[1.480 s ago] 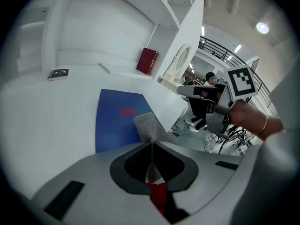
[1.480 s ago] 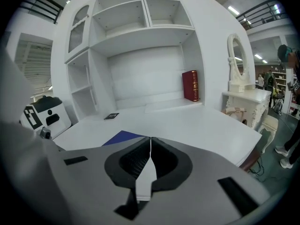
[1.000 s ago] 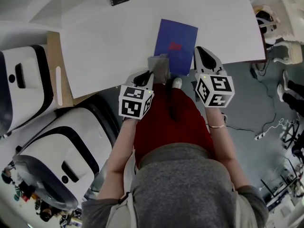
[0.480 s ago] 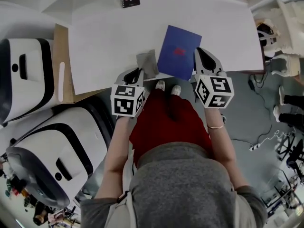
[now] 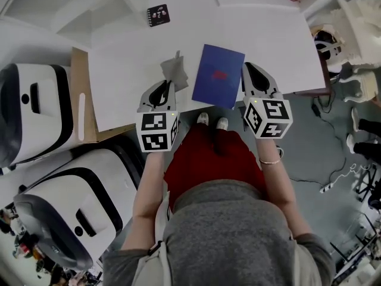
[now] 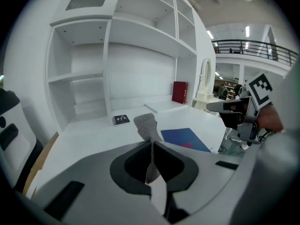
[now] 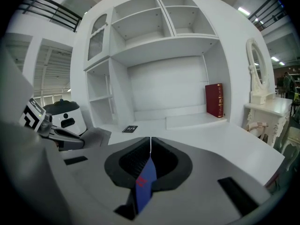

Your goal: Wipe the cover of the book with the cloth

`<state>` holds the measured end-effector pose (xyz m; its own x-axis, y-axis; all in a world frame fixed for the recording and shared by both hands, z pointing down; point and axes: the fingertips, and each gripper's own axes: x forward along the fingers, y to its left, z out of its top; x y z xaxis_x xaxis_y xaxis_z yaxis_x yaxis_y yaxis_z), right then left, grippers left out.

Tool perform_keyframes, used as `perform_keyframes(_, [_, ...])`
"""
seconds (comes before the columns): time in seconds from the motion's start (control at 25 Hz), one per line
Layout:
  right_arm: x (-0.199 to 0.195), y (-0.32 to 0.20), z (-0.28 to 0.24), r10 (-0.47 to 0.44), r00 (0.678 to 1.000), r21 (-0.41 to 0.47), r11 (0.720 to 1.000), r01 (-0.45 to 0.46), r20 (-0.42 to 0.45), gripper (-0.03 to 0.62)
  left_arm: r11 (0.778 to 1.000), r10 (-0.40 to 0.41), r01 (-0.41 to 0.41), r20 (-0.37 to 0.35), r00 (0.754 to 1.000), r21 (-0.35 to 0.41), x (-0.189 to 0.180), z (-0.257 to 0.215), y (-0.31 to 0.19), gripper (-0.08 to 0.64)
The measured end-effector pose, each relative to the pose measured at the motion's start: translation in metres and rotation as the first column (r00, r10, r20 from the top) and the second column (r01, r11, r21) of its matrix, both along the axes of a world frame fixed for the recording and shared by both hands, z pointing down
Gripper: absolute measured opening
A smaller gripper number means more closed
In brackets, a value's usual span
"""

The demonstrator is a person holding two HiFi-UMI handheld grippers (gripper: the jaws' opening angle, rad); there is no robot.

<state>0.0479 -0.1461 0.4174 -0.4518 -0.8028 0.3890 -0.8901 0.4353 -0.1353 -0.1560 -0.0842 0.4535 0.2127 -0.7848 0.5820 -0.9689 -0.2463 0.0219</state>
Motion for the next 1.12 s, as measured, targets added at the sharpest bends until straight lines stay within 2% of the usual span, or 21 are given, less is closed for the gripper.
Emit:
perform_keyframes(0.4, [0.022,0.003,-0.028,0.048,0.999,0.061,0.997,-0.05,0.023,0.029,0.991,0.048,-0.044,-0.035,0.998,0.125,0.027,-0.049,-0.029,0.025])
perform_keyframes(0.84, [0.048,0.009,-0.064,0.097,0.994,0.148,0.983,-0.105,0.059,0.029,0.966,0.113,-0.101,-0.04,0.993,0.24,0.065,-0.087,-0.047,0.025])
perform_keyframes(1.12, [0.061,0.014,-0.076,0.108,0.992,0.175,0.977,-0.119,0.07,0.029,0.95,0.143,-0.125,-0.042,0.989,0.285,0.087,-0.099,-0.052,0.025])
